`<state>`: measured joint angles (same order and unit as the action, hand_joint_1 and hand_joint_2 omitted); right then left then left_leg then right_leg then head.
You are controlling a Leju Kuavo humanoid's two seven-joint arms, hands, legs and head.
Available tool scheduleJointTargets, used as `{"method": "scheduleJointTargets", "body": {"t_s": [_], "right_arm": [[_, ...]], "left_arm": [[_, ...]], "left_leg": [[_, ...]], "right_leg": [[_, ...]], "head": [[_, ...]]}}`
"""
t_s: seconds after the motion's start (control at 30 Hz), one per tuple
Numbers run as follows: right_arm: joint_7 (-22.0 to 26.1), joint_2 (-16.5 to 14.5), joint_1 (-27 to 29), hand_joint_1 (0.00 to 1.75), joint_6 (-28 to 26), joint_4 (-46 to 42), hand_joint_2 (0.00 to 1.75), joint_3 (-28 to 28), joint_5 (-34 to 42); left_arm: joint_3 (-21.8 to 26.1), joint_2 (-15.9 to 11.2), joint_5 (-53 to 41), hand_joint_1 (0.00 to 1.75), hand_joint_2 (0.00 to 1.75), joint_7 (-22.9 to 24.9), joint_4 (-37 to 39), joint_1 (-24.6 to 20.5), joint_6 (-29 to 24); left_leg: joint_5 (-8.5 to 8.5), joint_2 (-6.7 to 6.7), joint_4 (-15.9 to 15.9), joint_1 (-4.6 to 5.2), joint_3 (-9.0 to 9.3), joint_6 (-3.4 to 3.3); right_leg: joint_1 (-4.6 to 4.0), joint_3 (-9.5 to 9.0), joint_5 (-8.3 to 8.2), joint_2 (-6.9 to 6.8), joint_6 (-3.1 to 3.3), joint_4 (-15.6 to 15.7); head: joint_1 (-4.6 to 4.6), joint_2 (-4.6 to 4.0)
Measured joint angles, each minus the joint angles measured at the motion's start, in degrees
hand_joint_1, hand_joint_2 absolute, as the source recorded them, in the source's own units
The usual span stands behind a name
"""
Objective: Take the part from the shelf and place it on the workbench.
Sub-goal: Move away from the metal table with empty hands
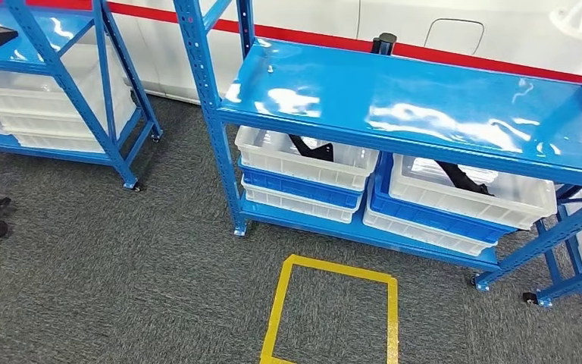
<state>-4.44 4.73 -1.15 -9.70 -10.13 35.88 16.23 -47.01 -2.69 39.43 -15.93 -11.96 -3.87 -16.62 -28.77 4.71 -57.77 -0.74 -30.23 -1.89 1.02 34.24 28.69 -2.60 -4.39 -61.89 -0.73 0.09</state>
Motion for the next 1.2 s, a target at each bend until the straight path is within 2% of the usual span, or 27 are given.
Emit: {"method": "scheduleJointTargets", "body": {"t_s": [0.03,0.07,0.13,0.17,0.2,0.23,0.27,0.3,0.33,0.37,0.4,0.43,0.47,0.53,0.57,0.6,0.63,0.67,0.7,0.83,1.0,1.13,1.2], "right_arm": [[0.03,0.03,-0.09,0.0,-0.01,-0.01,0.0,0.03,-0.04],[0.05,0.03,-0.16,0.0,-0.01,-0.01,0.0,0.09,-0.07],[0.1,0.03,-0.14,0.0,-0.01,-0.01,0.0,0.2,-0.09],[0.11,0.03,-0.09,0.0,-0.01,-0.01,0.0,0.25,-0.09],[0.11,0.02,-0.09,0.0,-0.01,-0.01,0.0,0.28,-0.1],[0.09,0.02,-0.1,0.0,-0.01,0.0,0.0,0.31,-0.1],[0.07,0.02,-0.13,0.0,0.0,0.0,0.0,0.33,-0.1],[0.04,0.02,-0.15,0.0,0.03,0.0,0.0,0.34,-0.11],[0.01,0.03,-0.15,0.0,0.06,0.01,0.0,0.36,-0.12],[-0.04,0.05,-0.13,0.0,0.11,0.01,0.0,0.37,-0.14],[-0.12,0.06,-0.11,0.0,0.18,0.01,0.0,0.38,-0.19],[-0.21,0.07,-0.1,0.0,0.25,0.01,0.0,0.4,-0.24],[-0.29,0.07,-0.11,0.0,0.33,0.0,0.0,0.41,-0.29],[-0.36,0.04,-0.29,0.0,0.44,-0.01,0.0,0.43,-0.4],[-0.26,0.03,-0.41,0.0,0.41,-0.02,0.0,0.43,-0.44],[-0.03,0.04,-0.49,0.0,0.28,-0.02,0.0,0.43,-0.47],[0.27,0.04,-0.5,0.0,0.08,-0.02,0.0,0.43,-0.5],[0.64,0.07,-0.41,0.0,-0.17,-0.02,0.0,0.44,-0.51],[0.97,0.08,-0.31,0.0,-0.38,-0.02,0.0,0.44,-0.53],[1.71,0.11,-0.13,0.0,-0.69,-0.02,0.0,0.47,-0.61],[1.95,0.08,-0.1,0.0,-1.11,-0.02,0.0,0.74,-0.82],[2.1,-0.01,-0.1,0.0,-1.17,-0.02,1.75,0.81,-0.91],[2.29,-0.03,-0.09,0.0,-1.18,-0.02,1.75,0.82,-0.86]], "left_arm": [[-0.03,-0.02,0.0,0.0,0.0,-0.05,0.0,0.0,-0.08],[-0.07,-0.04,0.0,0.0,0.0,-0.13,0.01,-0.02,-0.17],[-0.13,-0.08,0.0,0.0,0.0,-0.33,-0.01,-0.16,-0.37],[-0.15,-0.1,0.0,0.0,0.0,-0.43,-0.03,-0.25,-0.43],[-0.17,-0.11,-0.01,0.0,0.0,-0.51,-0.04,-0.33,-0.47],[-0.19,-0.11,-0.01,0.0,0.0,-0.56,-0.05,-0.37,-0.5],[-0.22,-0.11,-0.04,0.0,0.0,-0.58,-0.06,-0.34,-0.52],[-0.25,-0.11,-0.07,0.0,0.0,-0.56,-0.05,-0.23,-0.55],[-0.27,-0.11,-0.09,0.0,0.0,-0.51,-0.05,-0.09,-0.58],[-0.29,-0.13,-0.11,0.0,0.0,-0.44,-0.04,0.06,-0.63],[-0.3,-0.15,-0.1,0.0,0.0,-0.37,-0.04,0.18,-0.71],[-0.31,-0.16,-0.1,0.0,0.0,-0.33,-0.04,0.23,-0.78],[-0.31,-0.17,-0.09,0.0,0.0,-0.31,-0.04,0.25,-0.84],[-0.31,-0.21,-0.09,0.0,0.0,-0.31,-0.01,0.3,-0.9],[-0.32,-0.22,-0.09,0.0,0.0,-0.3,0.02,0.34,-0.93],[-0.32,-0.22,-0.05,0.0,0.0,-0.29,0.04,0.37,-0.98],[-0.33,-0.22,0.02,0.0,0.0,-0.28,0.05,0.38,-1.05],[-0.33,-0.19,0.1,0.0,0.0,-0.28,0.04,0.36,-1.12],[-0.33,-0.15,0.19,0.0,0.0,-0.27,0.04,0.35,-1.2],[-0.33,-0.11,0.51,0.0,0.0,0.29,0.05,0.35,-1.5],[-0.33,0.04,0.77,0.0,0.0,0.32,0.05,0.39,-1.52],[-0.33,0.04,0.79,0.0,1.75,0.32,0.05,0.38,-1.49],[-0.33,0.04,0.86,0.0,1.75,0.32,0.05,0.38,-1.2]], "left_leg": [[-0.23,0.5,-0.03,0.17,0.24,0.33],[-0.44,1.0,-0.03,0.35,0.48,0.64],[-0.68,2.04,0.22,0.43,1.07,1.16],[-0.85,2.21,0.26,0.31,1.3,1.48],[-1.3,1.47,-0.09,0.16,1.38,1.83],[-2.31,0.1,-1.35,0.04,0.99,2.12],[-3.87,-1.65,-3.74,-0.09,0.01,2.31],[-5.83,-3.25,-7.23,-0.12,-1.54,2.4],[-7.71,-4.12,-11.16,-0.14,-3.45,2.42],[-8.87,-4.51,-14.43,-0.16,-5.17,2.44],[-8.92,-4.68,-16.1,-0.17,-6.26,2.43],[-7.71,-4.79,-15.54,-0.22,-6.33,2.38],[-5.56,-5.07,-12.85,-0.32,-5.4,2.31],[-1.3,-7.34,-5.16,-0.67,-2.46,2.13],[-0.26,-8.42,-2.43,-0.78,-1.49,2.04],[0.0,-9.2,-1.02,-0.74,-1.07,1.86],[-0.18,-9.19,-0.62,-0.57,-1.05,1.61],[-0.11,-8.65,-0.52,-0.4,-0.98,1.24],[0.0,-8.32,-0.27,-0.25,-0.89,1.02],[0.49,-7.96,0.28,0.02,-0.75,0.98],[0.48,-7.93,0.22,0.3,-0.66,0.65],[0.41,-7.92,0.2,0.39,-0.67,0.53],[0.39,-7.91,0.2,0.36,-0.67,0.51]], "right_leg": [[-0.16,-1.49,-0.94,-1.03,0.26,2.68],[-0.33,-2.05,-1.38,-1.64,0.72,3.89],[-0.52,-1.84,-1.57,-0.71,1.65,4.01],[-0.22,-1.87,-1.64,-0.15,2.05,4.13],[0.06,-2.03,-1.73,0.42,2.4,4.24],[0.39,-2.21,-1.85,0.99,2.8,4.35],[0.64,-2.36,-1.96,1.54,3.19,4.4],[0.55,-2.34,-2.0,2.13,3.44,4.37],[0.46,-2.31,-2.03,2.8,3.67,4.35],[0.38,-2.31,-2.04,3.53,3.78,4.34],[0.3,-2.33,-2.03,4.32,3.78,4.31],[0.28,-2.41,-2.03,5.12,3.77,4.29],[0.29,-2.51,-2.02,5.92,3.76,4.25],[0.12,-2.55,-1.96,7.38,3.59,4.07],[0.0,-2.45,-1.93,7.99,3.39,3.99],[-0.1,-2.29,-1.91,8.49,3.08,3.98],[-0.12,-2.09,-1.92,8.94,2.65,4.08],[-0.02,-1.96,-2.06,9.33,2.21,4.42],[-0.04,-2.0,-2.15,9.27,2.02,4.62],[-0.05,-2.44,-2.67,8.35,2.41,5.31],[0.19,-2.62,-2.76,8.28,2.22,5.65],[0.25,-2.59,-2.76,8.27,1.91,5.68],[0.24,-2.57,-2.71,8.27,1.58,5.69]], "head": [[0.02,0.0],[0.07,0.0],[0.17,0.0],[0.21,0.0],[0.28,0.0],[0.41,0.0],[0.55,0.0],[0.67,0.0],[0.74,0.0],[0.75,0.0],[0.76,0.0],[0.77,0.0],[0.77,0.0],[0.78,0.0],[0.75,0.0],[0.74,0.0],[0.72,0.0],[0.72,0.0],[0.72,0.0],[0.44,0.0],[0.41,0.0],[0.45,0.0],[0.45,0.0]]}}
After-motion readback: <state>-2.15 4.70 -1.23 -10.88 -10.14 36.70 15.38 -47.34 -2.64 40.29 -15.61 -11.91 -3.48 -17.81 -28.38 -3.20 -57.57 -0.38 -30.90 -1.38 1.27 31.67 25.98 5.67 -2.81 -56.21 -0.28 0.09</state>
